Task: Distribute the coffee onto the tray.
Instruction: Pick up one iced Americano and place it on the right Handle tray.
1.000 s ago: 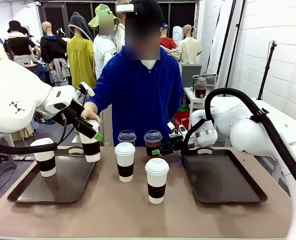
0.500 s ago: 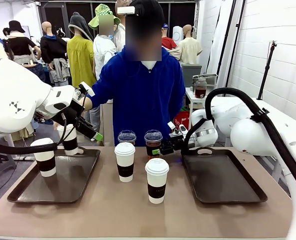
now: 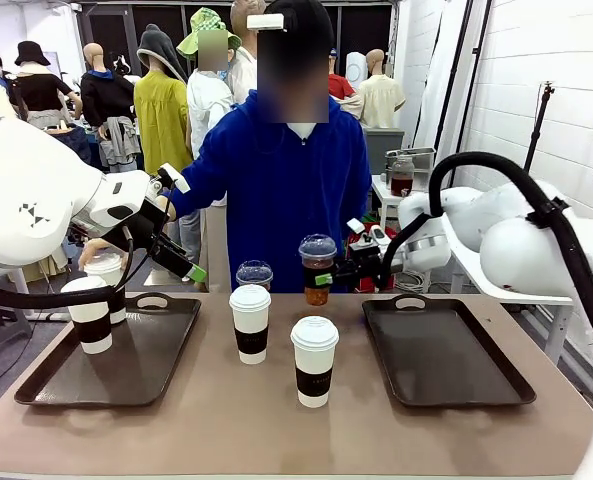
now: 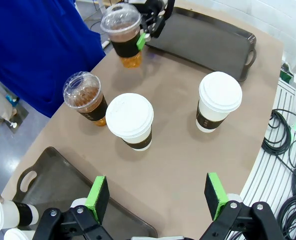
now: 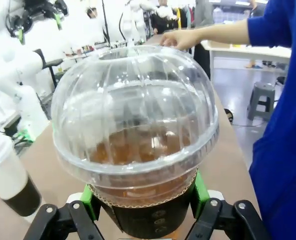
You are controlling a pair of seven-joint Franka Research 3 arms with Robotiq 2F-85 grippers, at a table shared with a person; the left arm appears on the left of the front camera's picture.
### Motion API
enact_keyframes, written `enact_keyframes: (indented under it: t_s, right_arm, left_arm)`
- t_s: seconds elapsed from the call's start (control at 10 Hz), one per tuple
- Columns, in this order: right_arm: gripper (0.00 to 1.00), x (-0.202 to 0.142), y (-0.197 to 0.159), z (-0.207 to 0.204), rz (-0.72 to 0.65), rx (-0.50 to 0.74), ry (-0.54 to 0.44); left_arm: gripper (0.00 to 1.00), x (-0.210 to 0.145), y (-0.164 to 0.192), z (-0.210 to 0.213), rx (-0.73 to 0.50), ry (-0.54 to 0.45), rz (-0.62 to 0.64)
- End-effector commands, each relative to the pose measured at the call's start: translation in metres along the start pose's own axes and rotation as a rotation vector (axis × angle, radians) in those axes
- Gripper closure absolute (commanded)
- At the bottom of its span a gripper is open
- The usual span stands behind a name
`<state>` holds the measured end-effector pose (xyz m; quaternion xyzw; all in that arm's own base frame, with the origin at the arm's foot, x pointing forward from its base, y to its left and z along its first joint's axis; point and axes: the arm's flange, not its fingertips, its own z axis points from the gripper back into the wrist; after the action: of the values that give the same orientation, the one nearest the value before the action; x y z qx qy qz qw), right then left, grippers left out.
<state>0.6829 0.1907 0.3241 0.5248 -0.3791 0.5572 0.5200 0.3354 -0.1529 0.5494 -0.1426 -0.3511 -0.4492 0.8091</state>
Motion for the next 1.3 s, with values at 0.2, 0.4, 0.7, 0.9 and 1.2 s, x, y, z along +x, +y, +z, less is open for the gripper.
enact_keyframes:
  t_s: [0.2,0.4,0.7,0.9,1.2]
  right_arm:
    - [0.18,0.028,0.062,0.058,-0.015,0.017,0.018]
    - [0.18,0.032,0.095,0.086,-0.013,-0.014,0.024]
    - [0.18,0.018,0.127,0.110,-0.033,-0.071,0.008]
    - [0.18,0.011,0.138,0.115,-0.037,-0.088,-0.001]
    - [0.18,0.010,0.123,0.118,-0.055,-0.070,0.032]
  left_arm:
    - [0.00,-0.001,0.001,0.000,-0.005,-0.005,-0.013]
    - [0.00,-0.001,0.001,0.000,-0.005,-0.005,-0.013]
    - [0.00,-0.001,0.001,0.000,-0.005,-0.005,-0.013]
    - [0.00,-0.001,0.001,0.000,-0.005,-0.005,-0.013]
    - [0.00,-0.001,0.001,0.000,-0.005,-0.005,-0.013]
